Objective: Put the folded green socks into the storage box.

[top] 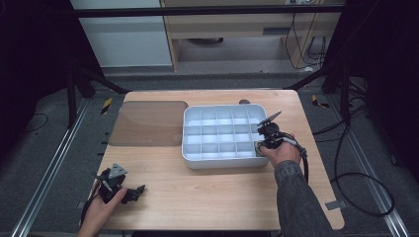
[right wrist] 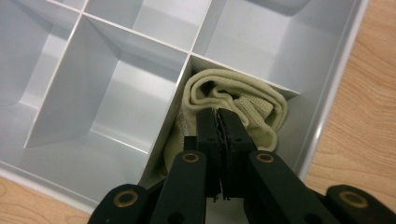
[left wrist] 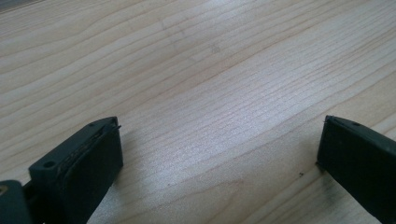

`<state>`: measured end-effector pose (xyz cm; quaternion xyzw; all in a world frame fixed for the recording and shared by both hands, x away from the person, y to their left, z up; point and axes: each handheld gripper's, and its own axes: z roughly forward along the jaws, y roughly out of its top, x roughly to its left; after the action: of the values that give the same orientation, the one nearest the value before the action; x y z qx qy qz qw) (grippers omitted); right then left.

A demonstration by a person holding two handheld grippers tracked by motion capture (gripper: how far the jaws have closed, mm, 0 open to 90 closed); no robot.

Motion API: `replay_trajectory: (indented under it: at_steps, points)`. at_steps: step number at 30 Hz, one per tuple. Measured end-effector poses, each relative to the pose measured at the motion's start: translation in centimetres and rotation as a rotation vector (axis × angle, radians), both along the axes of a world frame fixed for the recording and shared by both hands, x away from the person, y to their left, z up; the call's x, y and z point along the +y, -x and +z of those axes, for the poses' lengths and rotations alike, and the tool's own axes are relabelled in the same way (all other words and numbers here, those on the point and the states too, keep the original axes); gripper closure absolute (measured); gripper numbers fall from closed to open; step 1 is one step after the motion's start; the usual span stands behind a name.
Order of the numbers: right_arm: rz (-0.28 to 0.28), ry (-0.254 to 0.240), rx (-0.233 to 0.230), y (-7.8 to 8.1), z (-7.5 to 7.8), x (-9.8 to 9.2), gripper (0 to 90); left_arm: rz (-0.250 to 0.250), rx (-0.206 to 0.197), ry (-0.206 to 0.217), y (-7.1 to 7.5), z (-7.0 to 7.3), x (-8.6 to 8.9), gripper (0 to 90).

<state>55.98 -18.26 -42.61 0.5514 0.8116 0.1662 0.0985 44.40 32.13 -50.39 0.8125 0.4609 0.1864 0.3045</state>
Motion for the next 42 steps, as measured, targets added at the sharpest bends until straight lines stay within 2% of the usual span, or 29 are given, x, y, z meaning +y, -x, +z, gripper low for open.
replay_trajectory:
  at_steps: [15,26,35,42]
  points:
    - [0.002,-0.043,-0.085,0.7,1.4,-0.7,90.0,-0.001,-0.001,0.001,0.0,0.0,0.0,0.0]
    - [-0.002,-0.060,-0.127,0.9,2.0,-1.2,90.0,-0.003,-0.001,0.001,0.0,0.0,-0.1,0.0]
    - [-0.011,-0.068,-0.137,1.1,2.2,-1.5,90.0,-0.004,-0.002,0.002,0.0,0.0,-0.1,0.0]
    - [-0.029,-0.089,-0.174,1.2,2.3,-1.8,90.0,-0.004,-0.002,0.001,0.0,0.0,-0.1,0.0]
